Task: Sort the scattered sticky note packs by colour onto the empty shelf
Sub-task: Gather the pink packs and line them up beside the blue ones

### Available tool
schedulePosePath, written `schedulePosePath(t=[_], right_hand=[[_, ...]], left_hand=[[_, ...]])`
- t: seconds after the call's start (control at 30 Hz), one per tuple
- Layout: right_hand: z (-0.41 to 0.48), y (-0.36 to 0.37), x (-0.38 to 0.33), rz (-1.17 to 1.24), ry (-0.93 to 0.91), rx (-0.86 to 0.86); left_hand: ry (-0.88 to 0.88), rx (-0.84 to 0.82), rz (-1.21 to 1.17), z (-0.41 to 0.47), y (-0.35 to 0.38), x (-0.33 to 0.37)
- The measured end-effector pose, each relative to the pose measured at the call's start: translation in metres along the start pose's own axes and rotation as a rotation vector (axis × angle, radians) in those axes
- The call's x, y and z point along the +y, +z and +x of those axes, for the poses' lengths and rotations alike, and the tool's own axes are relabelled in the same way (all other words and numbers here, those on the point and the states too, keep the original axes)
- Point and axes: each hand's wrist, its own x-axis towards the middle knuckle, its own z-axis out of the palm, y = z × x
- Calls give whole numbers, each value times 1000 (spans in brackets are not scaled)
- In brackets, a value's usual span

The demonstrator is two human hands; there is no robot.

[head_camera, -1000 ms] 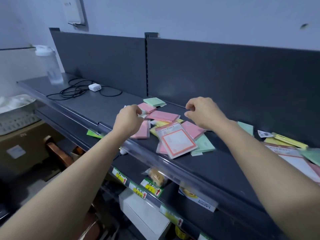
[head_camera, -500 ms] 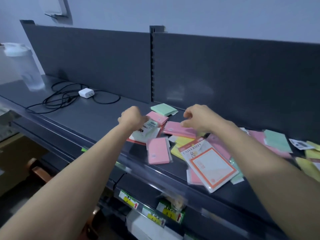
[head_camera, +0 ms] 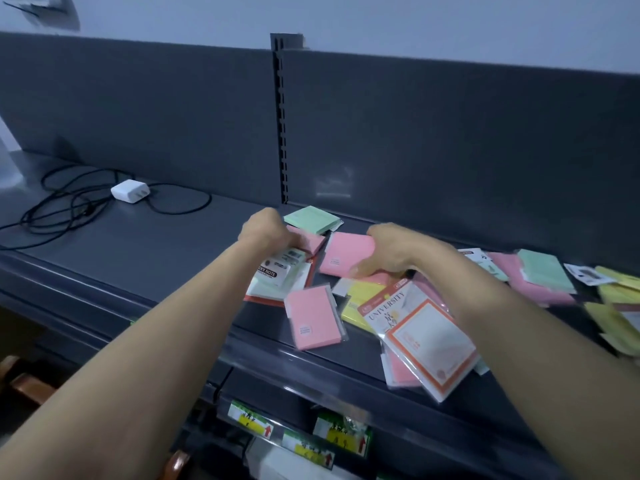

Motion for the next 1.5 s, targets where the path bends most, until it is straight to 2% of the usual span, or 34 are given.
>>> schedulePosePath(t=[0.17, 0.4, 0.5, 0.73, 0.9, 1.0, 1.33, 1.5], right_hand=[[-6, -10, 1, 179, -3, 229], [-12, -17, 11, 182, 87, 474], [-17, -19, 15, 180, 105, 524], [-29, -23, 20, 178, 99, 581], [-44, -29, 26, 167, 80, 631], [-55, -30, 36, 168, 54, 662], [-114, -38, 120, 260, 55, 743], [-157, -37, 171, 331, 102, 815]], left_hand=[[-21, -46, 11, 7, 1, 3], [-53, -120, 80, -2, 3, 14], [-60, -112, 34, -1, 3, 16], [7, -98, -323, -19, -10, 23], [155, 45, -360, -46, -18, 37], [226, 60, -401, -64, -17, 48], [341, 50, -502, -154, 7, 116], [420, -27, -578, -198, 34, 160]])
